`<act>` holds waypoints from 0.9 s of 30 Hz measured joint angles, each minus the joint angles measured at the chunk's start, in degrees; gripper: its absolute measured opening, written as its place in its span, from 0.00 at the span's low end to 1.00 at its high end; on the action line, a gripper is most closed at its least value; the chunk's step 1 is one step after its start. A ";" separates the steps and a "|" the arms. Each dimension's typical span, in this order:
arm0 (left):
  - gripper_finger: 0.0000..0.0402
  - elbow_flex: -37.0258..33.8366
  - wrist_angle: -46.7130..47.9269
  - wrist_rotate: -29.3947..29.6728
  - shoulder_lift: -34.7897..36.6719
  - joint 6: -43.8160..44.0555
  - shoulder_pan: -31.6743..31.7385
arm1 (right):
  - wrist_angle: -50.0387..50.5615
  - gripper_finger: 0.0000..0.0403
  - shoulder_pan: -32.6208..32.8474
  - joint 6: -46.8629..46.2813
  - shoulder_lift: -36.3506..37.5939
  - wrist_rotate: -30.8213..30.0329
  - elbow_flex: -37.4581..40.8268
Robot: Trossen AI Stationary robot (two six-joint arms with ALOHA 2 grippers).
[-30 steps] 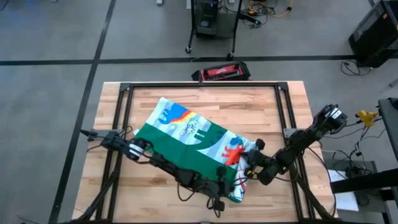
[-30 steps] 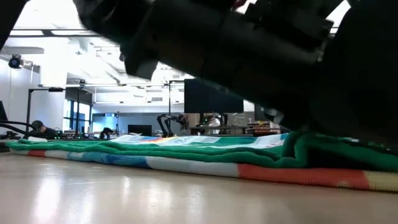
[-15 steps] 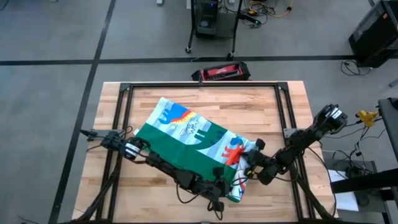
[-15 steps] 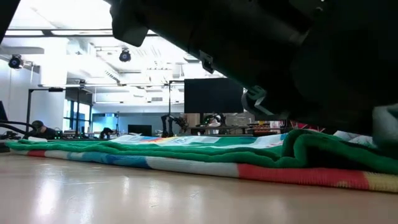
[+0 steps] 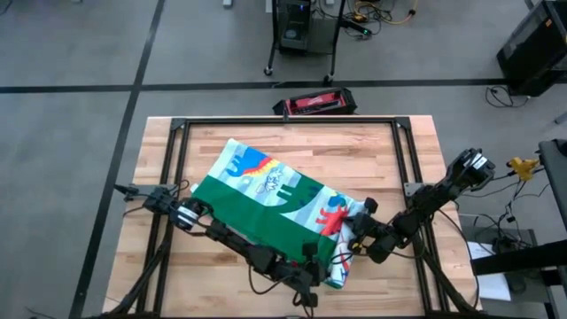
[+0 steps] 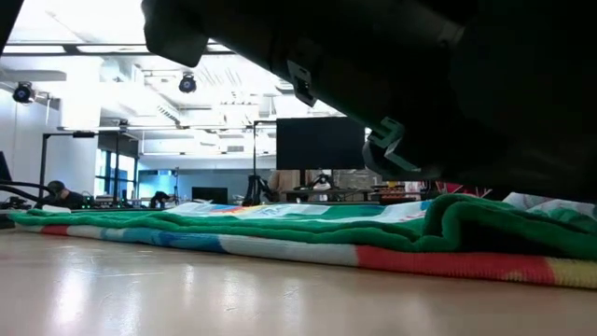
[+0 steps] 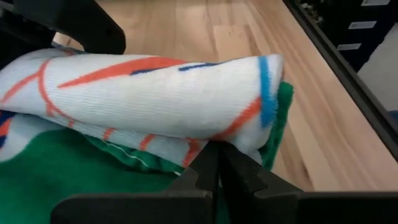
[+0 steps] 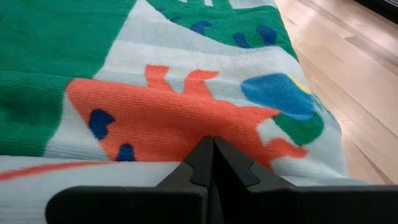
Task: Roll towel
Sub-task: Roll the green towel
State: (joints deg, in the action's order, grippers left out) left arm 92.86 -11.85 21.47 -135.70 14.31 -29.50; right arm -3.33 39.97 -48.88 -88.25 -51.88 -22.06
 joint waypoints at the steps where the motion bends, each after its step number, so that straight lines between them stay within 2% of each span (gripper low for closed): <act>1: 0.00 0.00 0.28 -0.06 0.00 -0.02 0.00 | 0.02 0.00 0.00 0.00 0.00 0.00 0.00; 10: 0.00 -0.35 9.10 -0.57 5.20 -5.79 1.64 | 0.04 0.00 -0.04 0.16 0.00 -0.07 0.02; 13: 0.00 -0.38 7.99 -0.80 5.57 -8.28 4.33 | 0.04 0.00 -0.07 0.37 0.00 -0.09 0.02; 19: 0.00 -0.85 3.93 -6.18 3.34 -9.35 9.94 | 0.04 0.00 -0.20 0.52 -0.02 -0.22 0.07; 27: 0.00 -0.85 -2.87 -8.72 -0.31 -9.84 10.86 | 0.00 0.00 -0.17 0.50 -0.02 -0.17 0.07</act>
State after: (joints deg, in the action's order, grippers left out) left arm 92.01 -14.72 12.75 -136.01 4.47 -18.63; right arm -3.33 39.79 -48.38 -88.27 -52.05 -22.00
